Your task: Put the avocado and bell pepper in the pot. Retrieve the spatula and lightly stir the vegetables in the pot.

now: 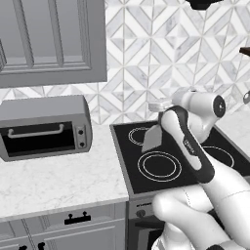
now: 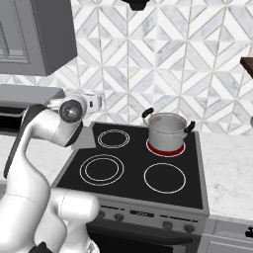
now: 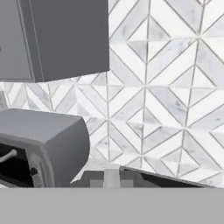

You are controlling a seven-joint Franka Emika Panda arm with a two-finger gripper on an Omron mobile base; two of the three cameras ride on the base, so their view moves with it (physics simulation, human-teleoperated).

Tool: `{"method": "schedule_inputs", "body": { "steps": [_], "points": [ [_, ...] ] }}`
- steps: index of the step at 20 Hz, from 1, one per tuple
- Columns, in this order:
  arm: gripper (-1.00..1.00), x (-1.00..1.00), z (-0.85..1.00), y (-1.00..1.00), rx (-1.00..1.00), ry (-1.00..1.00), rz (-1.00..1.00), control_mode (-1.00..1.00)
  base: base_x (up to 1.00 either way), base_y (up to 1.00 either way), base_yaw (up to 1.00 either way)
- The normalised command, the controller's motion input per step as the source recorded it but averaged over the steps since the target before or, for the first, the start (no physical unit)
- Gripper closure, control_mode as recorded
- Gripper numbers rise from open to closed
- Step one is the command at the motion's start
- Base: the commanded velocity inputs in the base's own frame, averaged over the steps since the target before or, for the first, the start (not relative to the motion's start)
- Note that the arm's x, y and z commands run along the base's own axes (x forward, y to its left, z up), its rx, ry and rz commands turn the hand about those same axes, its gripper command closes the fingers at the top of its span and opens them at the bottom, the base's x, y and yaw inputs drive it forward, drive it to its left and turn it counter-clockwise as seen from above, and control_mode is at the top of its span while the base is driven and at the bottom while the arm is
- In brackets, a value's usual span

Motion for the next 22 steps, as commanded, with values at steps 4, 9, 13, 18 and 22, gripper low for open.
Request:
{"method": "schedule_inputs", "body": {
  "steps": [4, 9, 13, 18, 22],
  "points": [
    [1.0, 0.08, 0.0, -0.13, 0.03, 0.02, -0.04, 1.0, 0.06, -0.49, -0.08],
    [1.0, 0.0, 0.0, 0.0, 0.0, 0.0, 0.0, 1.0, 0.11, -0.97, -0.11],
    [1.0, 0.0, 0.0, 0.0, 0.0, 0.0, 0.0, 1.0, 0.21, -0.91, -0.05],
    [1.0, 0.0, 0.0, 0.0, 0.0, 0.0, 0.0, 1.0, 0.62, -0.51, 0.0],
    [1.0, 0.0, 0.0, 0.0, 0.0, 0.0, 0.0, 1.0, 0.99, -0.01, 0.0]
  ]
}}
